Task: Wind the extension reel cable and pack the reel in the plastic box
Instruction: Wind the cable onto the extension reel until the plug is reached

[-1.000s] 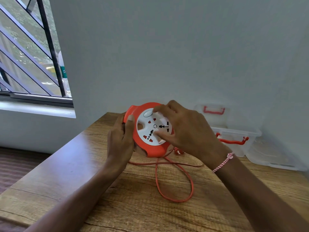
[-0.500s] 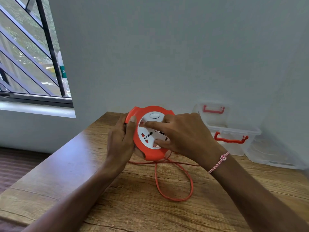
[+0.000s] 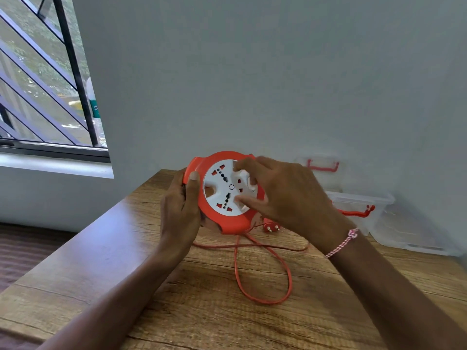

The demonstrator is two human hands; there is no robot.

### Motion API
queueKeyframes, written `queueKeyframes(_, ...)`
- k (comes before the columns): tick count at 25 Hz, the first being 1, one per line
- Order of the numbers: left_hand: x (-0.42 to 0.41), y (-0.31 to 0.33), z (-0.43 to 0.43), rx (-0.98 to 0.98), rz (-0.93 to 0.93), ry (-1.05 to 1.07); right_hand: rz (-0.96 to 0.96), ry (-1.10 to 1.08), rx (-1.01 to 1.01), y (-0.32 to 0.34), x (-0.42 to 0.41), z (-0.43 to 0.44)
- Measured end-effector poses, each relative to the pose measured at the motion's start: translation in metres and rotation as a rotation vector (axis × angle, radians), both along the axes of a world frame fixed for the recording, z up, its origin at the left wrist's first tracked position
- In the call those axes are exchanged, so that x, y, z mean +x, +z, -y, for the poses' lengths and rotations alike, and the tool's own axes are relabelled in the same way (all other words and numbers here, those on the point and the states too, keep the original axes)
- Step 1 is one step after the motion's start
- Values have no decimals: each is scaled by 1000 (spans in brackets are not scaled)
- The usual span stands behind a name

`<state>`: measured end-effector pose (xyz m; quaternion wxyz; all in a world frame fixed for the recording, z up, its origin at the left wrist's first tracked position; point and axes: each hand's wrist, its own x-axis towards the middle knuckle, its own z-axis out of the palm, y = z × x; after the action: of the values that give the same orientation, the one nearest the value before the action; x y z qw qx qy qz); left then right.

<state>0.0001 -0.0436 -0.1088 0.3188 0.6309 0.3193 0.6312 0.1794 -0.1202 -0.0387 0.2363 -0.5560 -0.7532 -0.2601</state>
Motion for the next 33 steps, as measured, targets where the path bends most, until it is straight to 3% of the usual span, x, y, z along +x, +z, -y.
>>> queueKeyframes(2, -2, 1, -2, -14, -2, 16, 230, -21, 38, 3, 4, -1)
queueKeyframes(6, -2, -3, -8, -10, -47, 5, 430, -118, -2, -12, -2, -5)
queueKeyframes(20, -4, 0, -4, -39, -46, -68, 532, -51, -39, -11, -2, -8)
queueKeyframes(26, 1, -2, 4, 81, -85, 8, 313, 12, 118, -14, -5, -7)
queueKeyframes(33, 5, -7, 7, 158, -35, 30, -300, -67, 48, -15, -26, 4)
